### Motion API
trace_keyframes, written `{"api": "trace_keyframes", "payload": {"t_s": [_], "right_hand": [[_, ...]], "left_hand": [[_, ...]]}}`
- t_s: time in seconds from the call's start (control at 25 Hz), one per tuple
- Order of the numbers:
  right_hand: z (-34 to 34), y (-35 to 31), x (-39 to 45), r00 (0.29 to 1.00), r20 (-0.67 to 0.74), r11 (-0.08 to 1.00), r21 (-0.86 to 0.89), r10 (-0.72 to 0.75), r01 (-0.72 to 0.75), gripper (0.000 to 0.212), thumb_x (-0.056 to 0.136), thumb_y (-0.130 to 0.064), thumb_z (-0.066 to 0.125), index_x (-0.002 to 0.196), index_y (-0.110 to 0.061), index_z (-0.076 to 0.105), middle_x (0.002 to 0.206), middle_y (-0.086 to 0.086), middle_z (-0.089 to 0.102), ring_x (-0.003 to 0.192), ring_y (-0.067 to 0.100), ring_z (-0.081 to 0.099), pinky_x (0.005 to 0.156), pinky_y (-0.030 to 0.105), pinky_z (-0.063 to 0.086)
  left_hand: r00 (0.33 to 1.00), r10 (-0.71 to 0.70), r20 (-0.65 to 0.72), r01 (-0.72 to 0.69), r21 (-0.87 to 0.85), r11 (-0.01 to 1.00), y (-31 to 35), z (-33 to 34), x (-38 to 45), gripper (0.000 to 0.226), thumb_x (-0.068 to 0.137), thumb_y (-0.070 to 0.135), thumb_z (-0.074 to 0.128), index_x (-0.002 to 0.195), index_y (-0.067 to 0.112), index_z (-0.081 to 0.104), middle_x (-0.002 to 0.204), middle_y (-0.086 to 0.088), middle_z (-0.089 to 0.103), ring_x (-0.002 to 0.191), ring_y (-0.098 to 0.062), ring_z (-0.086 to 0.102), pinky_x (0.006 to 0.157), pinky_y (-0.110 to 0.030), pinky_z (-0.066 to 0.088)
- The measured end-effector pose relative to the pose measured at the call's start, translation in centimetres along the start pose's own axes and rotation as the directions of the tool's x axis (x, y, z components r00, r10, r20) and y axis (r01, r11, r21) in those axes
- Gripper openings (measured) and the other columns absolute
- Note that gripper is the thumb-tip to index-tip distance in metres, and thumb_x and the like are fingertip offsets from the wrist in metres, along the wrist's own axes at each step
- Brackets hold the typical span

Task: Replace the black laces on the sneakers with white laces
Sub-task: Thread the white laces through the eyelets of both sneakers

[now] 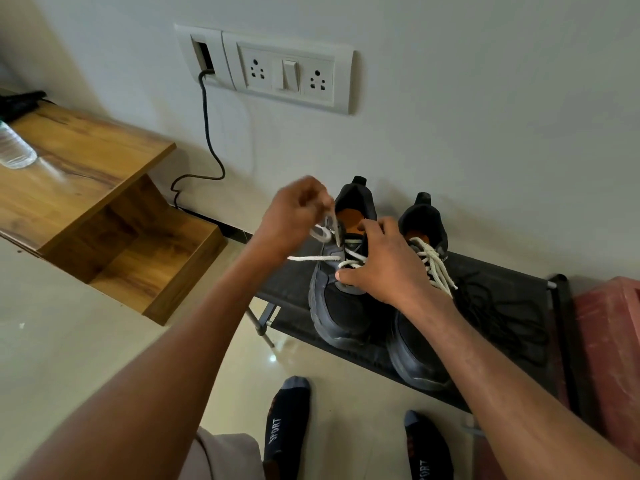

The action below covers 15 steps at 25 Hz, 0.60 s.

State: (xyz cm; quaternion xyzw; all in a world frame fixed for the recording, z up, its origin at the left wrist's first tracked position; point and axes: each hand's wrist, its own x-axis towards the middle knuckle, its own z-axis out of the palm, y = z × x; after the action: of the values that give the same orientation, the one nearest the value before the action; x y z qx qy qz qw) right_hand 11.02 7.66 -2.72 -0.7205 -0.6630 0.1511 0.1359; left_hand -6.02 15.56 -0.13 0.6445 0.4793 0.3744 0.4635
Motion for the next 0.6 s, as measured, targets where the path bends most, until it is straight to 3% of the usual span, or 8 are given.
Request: {"api": "trace_keyframes", "payload": {"t_s": [0.08,0.16,0.32,0.44,0.52,0.6], "right_hand": [[0.0,0.1,0.0,1.000,0.000,1.000,0.009,0.008,-0.008,0.094,0.076,-0.059,0.081,0.151,-0.023,0.037,0.147,0.003,0.035,0.123,0.026,0.056,0.095,0.042,0.057],[-0.1,0.1,0.1,1.000,0.011,1.000,0.004,0.012,-0.012,0.094,0.076,-0.058,0.082,0.151,-0.023,0.037,0.147,0.003,0.035,0.123,0.026,0.055,0.095,0.041,0.056],[0.3,-0.3,0.0,0.999,-0.052,1.000,0.030,0.009,-0.007,0.087,0.074,-0.053,0.087,0.145,-0.025,0.044,0.141,0.004,0.040,0.128,0.026,0.048,0.100,0.046,0.053],[0.7,-1.3,-0.2,0.958,-0.240,0.978,0.097,-0.155,0.182,0.047,0.083,-0.036,0.084,0.122,-0.026,0.061,0.119,-0.002,0.049,0.111,0.020,0.052,0.089,0.046,0.055],[0.9,-2.4,-0.5,0.955,-0.182,0.970,0.019,-0.234,0.241,0.028,0.094,-0.034,0.072,0.120,-0.027,0.067,0.114,-0.001,0.053,0.104,0.019,0.054,0.088,0.046,0.054],[1.3,-3.3,-0.7,0.974,-0.047,0.971,-0.099,-0.222,0.217,0.026,0.103,-0.042,0.060,0.125,-0.032,0.067,0.118,0.002,0.054,0.107,0.022,0.055,0.092,0.045,0.052]], "left_hand": [[0.991,-0.085,-0.104,0.041,-0.368,0.929,0.6,-0.4,0.2,0.010,0.107,0.006,0.051,0.099,0.005,0.057,0.097,-0.023,0.074,0.094,-0.033,0.076,0.080,-0.039,0.063],[0.982,-0.159,-0.106,0.098,-0.433,0.896,0.8,-0.2,0.0,0.013,0.111,0.015,0.048,0.106,0.005,0.053,0.090,-0.020,0.073,0.091,-0.038,0.077,0.077,-0.043,0.064],[0.975,-0.165,-0.151,0.140,-0.165,0.976,0.3,0.3,0.2,0.016,0.110,0.020,0.050,0.105,0.005,0.051,0.088,-0.015,0.074,0.080,-0.029,0.076,0.067,-0.035,0.062],[0.955,-0.075,-0.286,0.103,0.086,0.991,-0.1,-0.2,0.6,0.016,0.107,0.025,0.057,0.100,0.010,0.057,0.084,-0.004,0.072,0.071,-0.017,0.068,0.063,-0.031,0.054],[0.956,0.015,-0.292,0.067,0.269,0.961,-0.2,-0.5,0.4,0.016,0.105,0.028,0.061,0.103,0.012,0.062,0.089,0.003,0.069,0.076,-0.012,0.063,0.063,-0.024,0.046],[0.959,0.072,-0.273,0.038,0.377,0.926,-0.1,-0.7,0.2,0.018,0.104,0.030,0.062,0.107,0.013,0.067,0.097,0.005,0.070,0.083,-0.011,0.061,0.065,-0.019,0.042]]}}
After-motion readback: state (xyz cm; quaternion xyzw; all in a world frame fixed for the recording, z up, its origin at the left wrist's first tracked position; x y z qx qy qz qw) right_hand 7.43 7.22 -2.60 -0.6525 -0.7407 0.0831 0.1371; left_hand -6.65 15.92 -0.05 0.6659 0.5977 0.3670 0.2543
